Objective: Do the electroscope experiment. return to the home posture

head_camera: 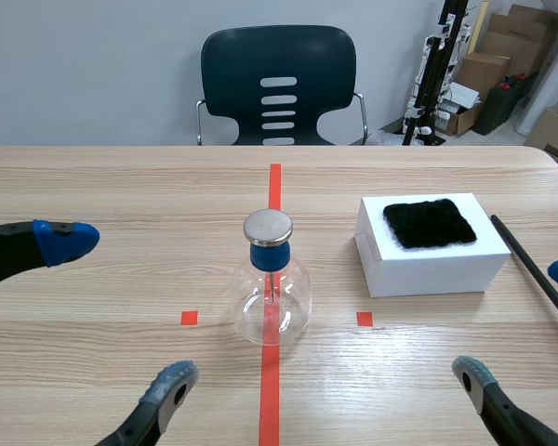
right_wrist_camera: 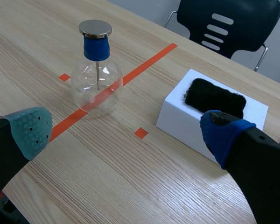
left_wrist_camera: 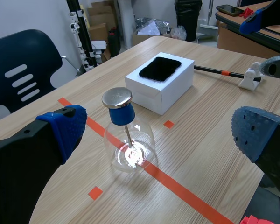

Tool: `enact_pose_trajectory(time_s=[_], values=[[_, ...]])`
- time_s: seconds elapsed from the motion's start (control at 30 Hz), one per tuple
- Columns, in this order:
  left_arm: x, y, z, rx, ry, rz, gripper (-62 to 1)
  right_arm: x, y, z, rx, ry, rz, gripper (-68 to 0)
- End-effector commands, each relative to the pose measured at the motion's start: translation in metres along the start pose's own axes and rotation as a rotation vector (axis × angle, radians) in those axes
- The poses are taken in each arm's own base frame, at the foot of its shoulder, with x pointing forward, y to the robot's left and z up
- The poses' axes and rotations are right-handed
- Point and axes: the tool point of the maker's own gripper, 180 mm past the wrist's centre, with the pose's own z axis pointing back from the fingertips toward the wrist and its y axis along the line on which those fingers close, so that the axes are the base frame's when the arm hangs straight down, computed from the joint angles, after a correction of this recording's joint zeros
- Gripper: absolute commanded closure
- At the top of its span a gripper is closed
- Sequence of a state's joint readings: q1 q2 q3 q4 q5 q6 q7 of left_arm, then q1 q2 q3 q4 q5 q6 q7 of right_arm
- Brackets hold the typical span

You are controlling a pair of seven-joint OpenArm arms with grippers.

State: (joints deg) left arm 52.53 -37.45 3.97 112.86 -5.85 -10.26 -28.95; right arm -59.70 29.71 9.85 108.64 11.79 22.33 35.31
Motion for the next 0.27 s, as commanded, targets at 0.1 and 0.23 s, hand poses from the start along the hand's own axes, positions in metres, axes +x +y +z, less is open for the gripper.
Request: enact_pose_trajectory(time_s=[0.1, 0.23], values=[[0.0094, 0.0014, -0.0012, 0.009, -0.042, 0.005, -62.3, 0.0051, -0.0021, -0.0009, 0.002, -0.019, 0.007, -67.9], [0.0074, 0.0013, -0.0012, 0.009, -0.031, 0.005, -62.3, 0.0051, -0.0021, -0.0009, 0.003, -0.02, 0.007, -67.9]])
